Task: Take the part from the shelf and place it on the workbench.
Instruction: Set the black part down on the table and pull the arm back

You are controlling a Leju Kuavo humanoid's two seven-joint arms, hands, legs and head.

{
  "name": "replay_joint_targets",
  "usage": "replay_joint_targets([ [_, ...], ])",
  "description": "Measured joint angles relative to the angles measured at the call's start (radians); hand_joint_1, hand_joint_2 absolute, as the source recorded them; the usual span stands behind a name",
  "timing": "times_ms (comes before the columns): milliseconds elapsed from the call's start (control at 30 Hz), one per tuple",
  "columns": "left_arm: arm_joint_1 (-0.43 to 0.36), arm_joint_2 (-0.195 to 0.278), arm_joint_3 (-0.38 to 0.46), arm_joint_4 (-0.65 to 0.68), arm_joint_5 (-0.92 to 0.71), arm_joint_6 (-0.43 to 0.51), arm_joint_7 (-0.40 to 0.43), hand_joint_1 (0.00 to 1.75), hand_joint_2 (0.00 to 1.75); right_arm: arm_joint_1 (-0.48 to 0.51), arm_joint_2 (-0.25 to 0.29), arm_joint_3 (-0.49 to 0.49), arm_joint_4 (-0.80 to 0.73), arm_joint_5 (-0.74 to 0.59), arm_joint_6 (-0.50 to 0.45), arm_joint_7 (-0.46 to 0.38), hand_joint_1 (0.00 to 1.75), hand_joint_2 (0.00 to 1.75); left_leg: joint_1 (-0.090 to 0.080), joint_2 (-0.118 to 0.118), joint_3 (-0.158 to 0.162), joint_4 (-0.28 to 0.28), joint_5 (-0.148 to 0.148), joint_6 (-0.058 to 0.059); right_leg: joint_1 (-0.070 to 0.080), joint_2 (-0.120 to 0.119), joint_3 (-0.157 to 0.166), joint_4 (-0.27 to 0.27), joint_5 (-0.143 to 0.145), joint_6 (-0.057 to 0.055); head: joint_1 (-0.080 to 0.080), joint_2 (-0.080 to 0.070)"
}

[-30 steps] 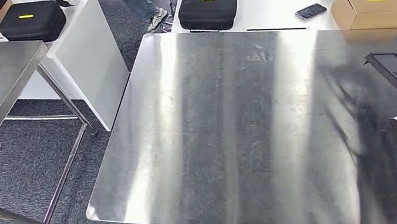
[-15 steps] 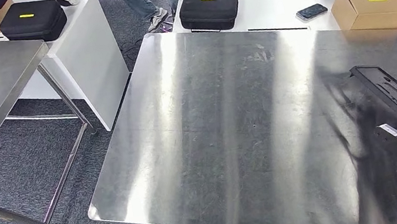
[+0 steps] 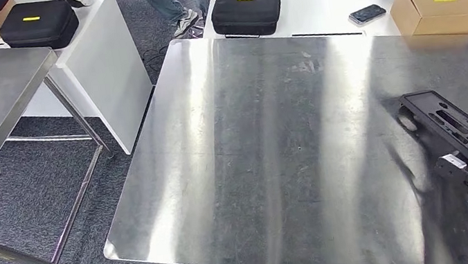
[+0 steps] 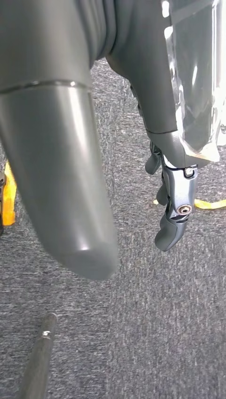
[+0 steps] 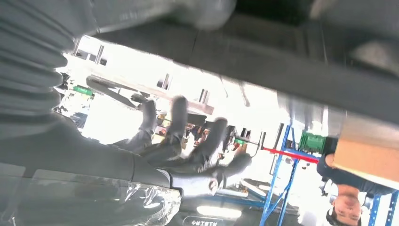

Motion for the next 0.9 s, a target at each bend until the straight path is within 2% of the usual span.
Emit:
replay_joint_targets([
  [700, -0.001, 0.0, -0.002, 0.0, -0.001, -0.012, -0.004, 0.0, 0.0, 0.019, 0.002, -0.047, -0.07, -0.005, -0.006, -0.001, 0.0, 0.0, 0.0, 0.0, 0.0, 0.0, 0.0, 0.0, 0.0, 0.0, 0.0, 0.0, 0.0, 0.0, 0.0, 0.0],
  [900, 0.0, -0.001, -0.002, 0.0, 0.0, -0.011, -0.006, 0.0, 0.0, 0.017, 0.002, -0.069, -0.103, -0.016, -0.083, -0.008, 0.0, 0.0, 0.0, 0.0, 0.0, 0.0, 0.0, 0.0, 0.0, 0.0, 0.0, 0.0, 0.0, 0.0, 0.0, 0.0],
])
